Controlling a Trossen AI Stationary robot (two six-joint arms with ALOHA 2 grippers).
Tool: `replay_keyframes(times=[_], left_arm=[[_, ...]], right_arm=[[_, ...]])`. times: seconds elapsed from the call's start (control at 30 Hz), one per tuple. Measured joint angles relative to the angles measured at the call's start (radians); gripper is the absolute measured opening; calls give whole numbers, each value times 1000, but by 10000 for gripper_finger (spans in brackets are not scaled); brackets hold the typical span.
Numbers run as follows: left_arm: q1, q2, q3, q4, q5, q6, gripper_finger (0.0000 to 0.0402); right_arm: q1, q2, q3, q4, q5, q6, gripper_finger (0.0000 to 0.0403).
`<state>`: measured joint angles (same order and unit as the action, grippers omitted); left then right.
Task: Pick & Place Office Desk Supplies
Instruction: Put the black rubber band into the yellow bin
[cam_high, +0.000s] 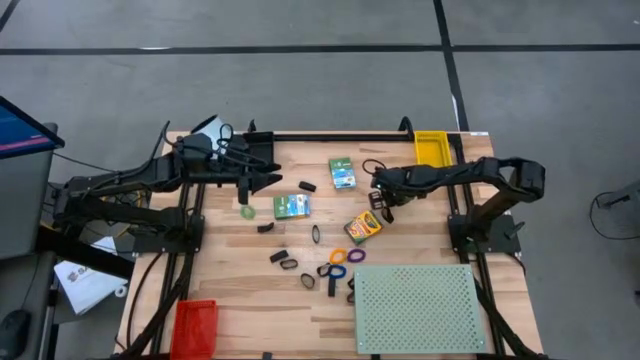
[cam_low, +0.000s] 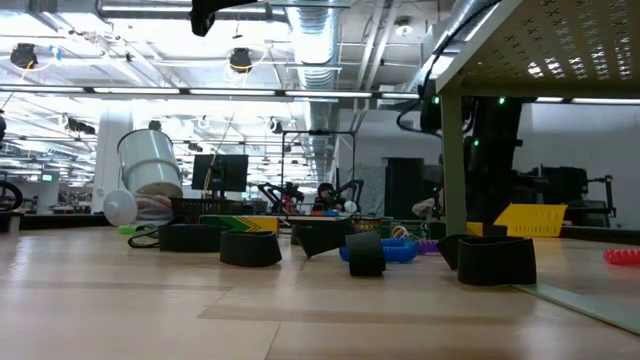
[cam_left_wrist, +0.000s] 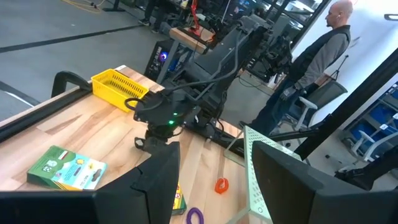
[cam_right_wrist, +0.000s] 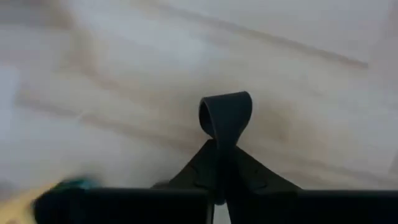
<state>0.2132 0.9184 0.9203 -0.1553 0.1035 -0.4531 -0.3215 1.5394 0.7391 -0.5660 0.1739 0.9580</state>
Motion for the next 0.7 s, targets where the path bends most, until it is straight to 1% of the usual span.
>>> replay_keyframes(times=[0.13, 0.27, 0.37, 0.43, 0.53, 0.63, 0.7], left_arm=[[-15, -2, 0, -49, 40, -7, 195], [-45, -3, 0, -129, 74, -43, 195], [-80, -3, 0, -163, 97, -53, 195], [-107, -2, 0, -160, 105, -53, 195], [-139, 10, 0, -139, 93, -60, 195], [-153, 28, 0, -100, 53, -62, 195], [-156, 49, 0, -59, 30, -61, 195]], right_arm=[[75, -120, 0, -31, 0, 58, 5], [162, -298, 0, -76, 9, 163, 4], [222, -442, 0, -95, 38, 267, 3], [250, -532, 0, -91, 84, 336, 2], [264, -649, 1, -58, 187, 399, 2], [230, -739, 2, -15, 312, 387, 1], [178, -772, 13, -35, 361, 350, 1]])
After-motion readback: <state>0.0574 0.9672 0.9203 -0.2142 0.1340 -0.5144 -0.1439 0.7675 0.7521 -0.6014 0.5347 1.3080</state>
